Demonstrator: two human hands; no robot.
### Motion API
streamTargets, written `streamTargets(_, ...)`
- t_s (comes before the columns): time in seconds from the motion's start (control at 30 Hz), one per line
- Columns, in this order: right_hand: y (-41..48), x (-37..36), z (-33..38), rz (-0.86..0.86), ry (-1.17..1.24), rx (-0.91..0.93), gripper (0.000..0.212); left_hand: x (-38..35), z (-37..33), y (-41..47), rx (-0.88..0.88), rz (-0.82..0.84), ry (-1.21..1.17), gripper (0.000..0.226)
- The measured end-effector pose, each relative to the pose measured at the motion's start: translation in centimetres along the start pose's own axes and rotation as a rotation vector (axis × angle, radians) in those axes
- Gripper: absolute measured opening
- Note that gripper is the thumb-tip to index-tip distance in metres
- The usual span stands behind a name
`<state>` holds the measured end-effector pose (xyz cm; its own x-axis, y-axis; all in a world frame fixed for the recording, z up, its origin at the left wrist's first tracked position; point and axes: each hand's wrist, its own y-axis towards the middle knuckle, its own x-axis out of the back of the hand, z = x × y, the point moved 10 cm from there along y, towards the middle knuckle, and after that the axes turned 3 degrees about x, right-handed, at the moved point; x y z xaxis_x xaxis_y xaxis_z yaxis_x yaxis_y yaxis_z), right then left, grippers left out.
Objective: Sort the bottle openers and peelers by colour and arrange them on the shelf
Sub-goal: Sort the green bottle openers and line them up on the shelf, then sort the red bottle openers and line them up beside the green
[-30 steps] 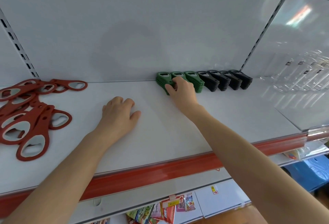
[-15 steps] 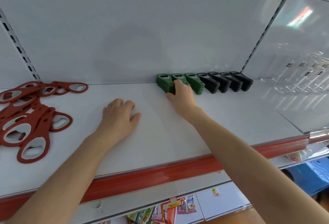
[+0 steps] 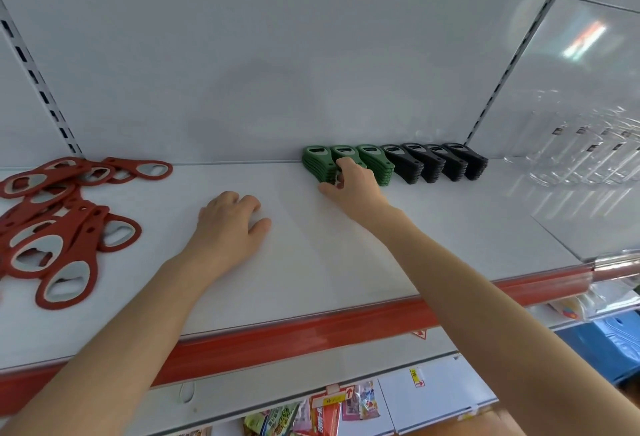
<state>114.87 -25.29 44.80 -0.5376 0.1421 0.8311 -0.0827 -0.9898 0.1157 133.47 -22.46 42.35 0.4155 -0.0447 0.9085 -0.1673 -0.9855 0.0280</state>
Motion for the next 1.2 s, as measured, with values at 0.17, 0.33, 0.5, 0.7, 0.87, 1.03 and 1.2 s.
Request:
streamTargets(0.17,-2.3,1.8,0.6,0.029,-0.111,0.101,0.054,0.9,-0.4,-0.4,-0.009,0.019,0.032,0.043)
streamTargets(0.33,-3.6,3.0,4.1,-0.004,-0.125,0.257,0.052,4.1,-2.0,-2.7,-0.093,-0.096,0.024,0.046)
streamTargets(0.5,-3.8,0.7,8.9,0.042,-0.124,0.418,0.047,7.1,-1.1,-6.7,-0.119,-0.232,0.049,0.042)
streamTargets(0.7,-4.5,-4.2,15.2,0.146,-0.106,0.580,0.048,9.3,4.4,-11.5,-0.008,-0.318,0.140,0.033)
streamTargets(0.87,-6.1,-7.5,20.5,0.233,-0.073,0.693,0.047,12.0,9.2,-15.6,0.140,-0.404,0.148,0.030)
streamTargets(1.03,-7.5,-10.3,25.4,0.283,-0.051,0.761,0.046,14.1,14.2,-18.5,0.249,-0.431,0.138,0.038)
streamTargets(1.2,-7.4,-13.2,29.4,0.278,-0.062,0.766,0.038,15.6,19.2,-19.9,0.298,-0.415,0.116,0.038)
